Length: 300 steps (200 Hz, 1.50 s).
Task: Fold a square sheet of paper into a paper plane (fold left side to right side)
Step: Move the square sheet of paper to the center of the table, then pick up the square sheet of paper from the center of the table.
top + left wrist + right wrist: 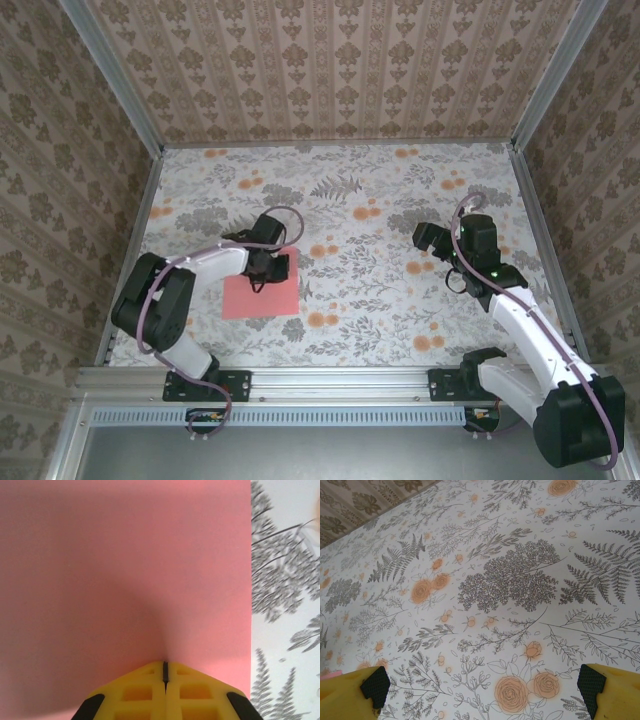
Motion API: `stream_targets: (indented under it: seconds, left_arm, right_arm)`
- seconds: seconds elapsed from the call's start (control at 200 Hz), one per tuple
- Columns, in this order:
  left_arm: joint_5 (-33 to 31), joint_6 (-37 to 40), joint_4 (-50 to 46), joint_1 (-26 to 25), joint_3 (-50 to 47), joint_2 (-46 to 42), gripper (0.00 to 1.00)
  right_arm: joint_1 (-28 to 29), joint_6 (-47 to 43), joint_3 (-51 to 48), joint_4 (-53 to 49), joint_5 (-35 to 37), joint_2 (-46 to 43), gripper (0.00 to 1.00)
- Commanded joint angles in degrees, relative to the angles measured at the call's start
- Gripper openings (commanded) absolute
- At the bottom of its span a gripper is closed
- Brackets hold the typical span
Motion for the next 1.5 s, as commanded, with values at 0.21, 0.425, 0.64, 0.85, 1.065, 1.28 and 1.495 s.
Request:
stream_targets:
  seconds: [0.21, 0.425, 0.64, 0.85, 1.065, 1.28, 1.495]
  left_arm:
    - [5.3, -0.9, 0.4, -5.3, 12.2, 13.0, 0.00]
    - [9.6, -1.3, 1.0, -7.2, 22.0, 21.8, 0.00]
    - [11.1, -1.3, 1.3, -7.3, 26.5, 25.0, 0.01]
    - [11.2, 0.2, 0.7, -6.7, 26.6, 19.2, 0.09]
    - [11.6, 1.5, 0.1, -4.5, 24.6, 9.5, 0.23]
    - [12.0, 0.9, -0.1, 0.2, 17.3, 1.0, 0.26]
    - [15.4, 0.1, 1.8, 4.7, 8.4, -2.3, 0.25]
  right_arm:
    - [0.7, 0.4, 2.0, -1.6, 1.0, 0.7, 1.00]
    - [1.3, 1.0, 2.4, -2.9, 0.9, 0.7, 1.00]
    - [2.4, 1.5, 2.3, -3.1, 1.0, 1.3, 1.00]
    - [3.5, 1.1, 3.4, -3.6, 0.9, 3.4, 1.00]
    - [6.0, 0.4, 5.8, -4.1, 0.5, 7.2, 1.00]
    - [10.9, -0.1, 9.7, -3.0, 0.2, 15.0, 1.00]
    - [16.5, -0.4, 17.8, -2.7, 0.4, 28.1, 1.00]
